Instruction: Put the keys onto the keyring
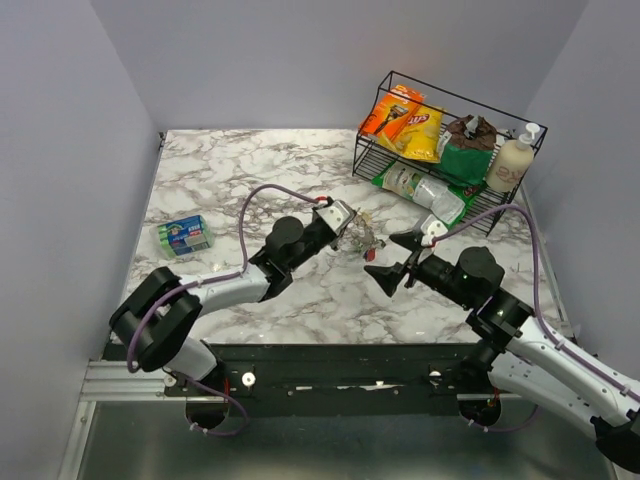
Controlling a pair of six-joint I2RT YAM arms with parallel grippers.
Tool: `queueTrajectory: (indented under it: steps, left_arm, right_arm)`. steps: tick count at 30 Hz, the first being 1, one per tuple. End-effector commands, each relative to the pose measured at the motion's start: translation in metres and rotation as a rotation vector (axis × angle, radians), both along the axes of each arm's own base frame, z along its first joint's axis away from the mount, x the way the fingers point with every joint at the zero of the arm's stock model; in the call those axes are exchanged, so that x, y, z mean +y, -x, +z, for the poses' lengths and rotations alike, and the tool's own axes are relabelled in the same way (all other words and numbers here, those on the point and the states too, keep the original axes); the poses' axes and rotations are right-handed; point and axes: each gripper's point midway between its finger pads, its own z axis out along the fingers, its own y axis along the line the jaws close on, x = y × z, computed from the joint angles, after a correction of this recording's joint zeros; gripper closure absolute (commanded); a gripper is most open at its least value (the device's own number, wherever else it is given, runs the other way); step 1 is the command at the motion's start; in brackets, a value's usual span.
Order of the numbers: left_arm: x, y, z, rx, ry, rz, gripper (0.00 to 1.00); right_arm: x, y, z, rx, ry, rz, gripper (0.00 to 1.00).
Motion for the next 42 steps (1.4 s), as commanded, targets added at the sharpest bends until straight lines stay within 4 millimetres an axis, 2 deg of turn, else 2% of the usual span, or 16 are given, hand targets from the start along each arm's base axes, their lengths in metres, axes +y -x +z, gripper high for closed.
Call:
queueTrajectory:
  steps: [1, 2, 4, 7, 12, 20, 23, 26, 27, 29, 32, 35, 37, 38, 40, 42]
  left_arm:
    - [0.003, -0.013, -0.033, 0.070, 0.078, 0.065, 1.00]
    - [0.002, -0.012, -0.031, 0.065, 0.115, 0.060, 1.00]
    - [0.004, -0.004, -0.050, 0.122, 0.143, 0.050, 1.00]
    - [0.011, 0.001, -0.062, 0.151, 0.166, 0.061, 1.00]
    - [0.024, 0.018, -0.071, 0.177, 0.180, 0.065, 1.00]
    - [0.030, 0.063, -0.098, 0.246, 0.135, -0.003, 0.97]
    - [0.033, 0.076, -0.108, 0.266, 0.111, -0.015, 0.85]
    - [0.036, 0.082, -0.114, 0.283, 0.087, -0.005, 0.66]
    - [0.037, 0.082, -0.112, 0.279, 0.090, 0.000, 0.55]
    - [0.039, 0.085, -0.113, 0.286, 0.076, 0.003, 0.45]
    - [0.039, 0.088, -0.107, 0.283, 0.074, -0.009, 0.21]
    - [0.038, 0.090, -0.095, 0.262, 0.066, -0.028, 0.13]
    - [0.034, 0.092, -0.077, 0.242, 0.089, -0.053, 0.03]
    - [0.033, 0.093, -0.077, 0.254, 0.079, -0.063, 0.01]
    - [0.028, 0.091, -0.055, 0.262, 0.122, -0.068, 0.01]
    - [0.027, 0.092, -0.061, 0.338, 0.081, -0.058, 0.01]
  right_arm:
    - [0.002, -0.003, -0.013, 0.040, 0.024, -0.004, 0.00]
    - [0.003, -0.002, -0.014, 0.044, 0.027, 0.002, 0.00]
    - [0.006, 0.000, -0.017, 0.056, 0.033, 0.018, 0.00]
    - [0.007, 0.002, -0.018, 0.061, 0.033, 0.033, 0.00]
    - [0.008, 0.004, -0.021, 0.067, 0.038, 0.042, 0.00]
    - [0.014, 0.003, -0.023, 0.082, 0.049, 0.062, 0.00]
    - [0.015, 0.002, -0.023, 0.084, 0.049, 0.067, 0.00]
    - [0.017, 0.003, -0.024, 0.108, 0.036, 0.071, 0.00]
    - [0.018, 0.004, -0.024, 0.110, 0.035, 0.074, 0.00]
    - [0.018, 0.003, -0.022, 0.108, 0.033, 0.076, 0.00]
    - [0.019, 0.004, -0.020, 0.104, 0.029, 0.081, 0.00]
    - [0.018, 0.004, -0.017, 0.098, 0.022, 0.076, 0.00]
    - [0.018, 0.004, -0.013, 0.088, 0.016, 0.077, 0.00]
    - [0.017, 0.004, -0.010, 0.084, 0.012, 0.074, 0.00]
    - [0.017, 0.003, -0.006, 0.073, 0.005, 0.070, 0.00]
    - [0.016, 0.003, -0.004, 0.068, 0.003, 0.068, 0.00]
